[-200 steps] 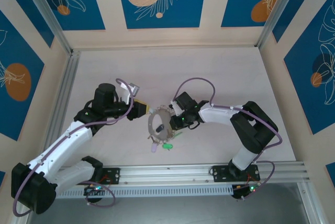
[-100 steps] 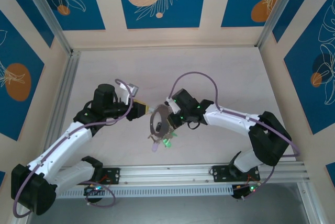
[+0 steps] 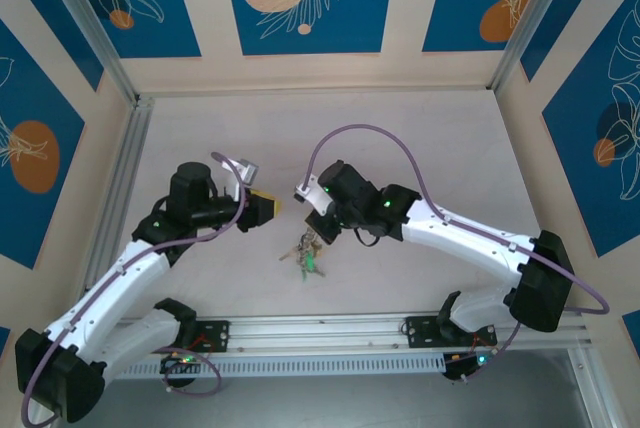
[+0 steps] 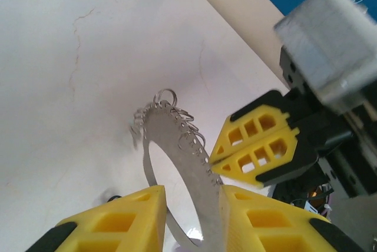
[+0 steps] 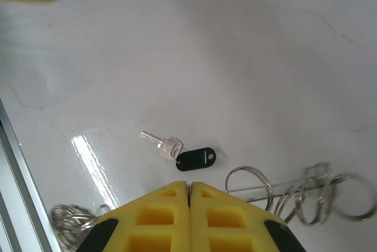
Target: Put the keys on the keyring
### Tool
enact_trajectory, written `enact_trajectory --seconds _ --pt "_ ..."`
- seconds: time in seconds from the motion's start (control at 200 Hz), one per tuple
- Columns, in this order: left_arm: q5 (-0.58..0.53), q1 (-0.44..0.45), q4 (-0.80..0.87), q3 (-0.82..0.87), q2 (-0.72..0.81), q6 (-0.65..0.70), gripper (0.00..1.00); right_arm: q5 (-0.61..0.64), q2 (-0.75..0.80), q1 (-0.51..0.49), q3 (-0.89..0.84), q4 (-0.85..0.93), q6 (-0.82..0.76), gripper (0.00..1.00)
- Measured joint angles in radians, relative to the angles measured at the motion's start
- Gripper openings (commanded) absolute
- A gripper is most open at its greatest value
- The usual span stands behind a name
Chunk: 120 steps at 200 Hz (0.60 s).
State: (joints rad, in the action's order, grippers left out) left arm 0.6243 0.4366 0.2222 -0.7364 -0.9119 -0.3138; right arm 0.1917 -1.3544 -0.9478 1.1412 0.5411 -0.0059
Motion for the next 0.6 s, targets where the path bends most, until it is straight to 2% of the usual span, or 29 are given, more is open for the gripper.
enact_trajectory --seconds 0.285,0.6 --pt "0.057 -0.001 -0.016 0.038 0.03 -0.018 0.4 0.0 -0.002 0.023 0.159 0.055 0.077 0.0" --pt "0.102 0.0 -0.026 0.046 0.097 -0.018 0.5 0.0 -0.029 0.03 0.216 0.081 0.159 0.0"
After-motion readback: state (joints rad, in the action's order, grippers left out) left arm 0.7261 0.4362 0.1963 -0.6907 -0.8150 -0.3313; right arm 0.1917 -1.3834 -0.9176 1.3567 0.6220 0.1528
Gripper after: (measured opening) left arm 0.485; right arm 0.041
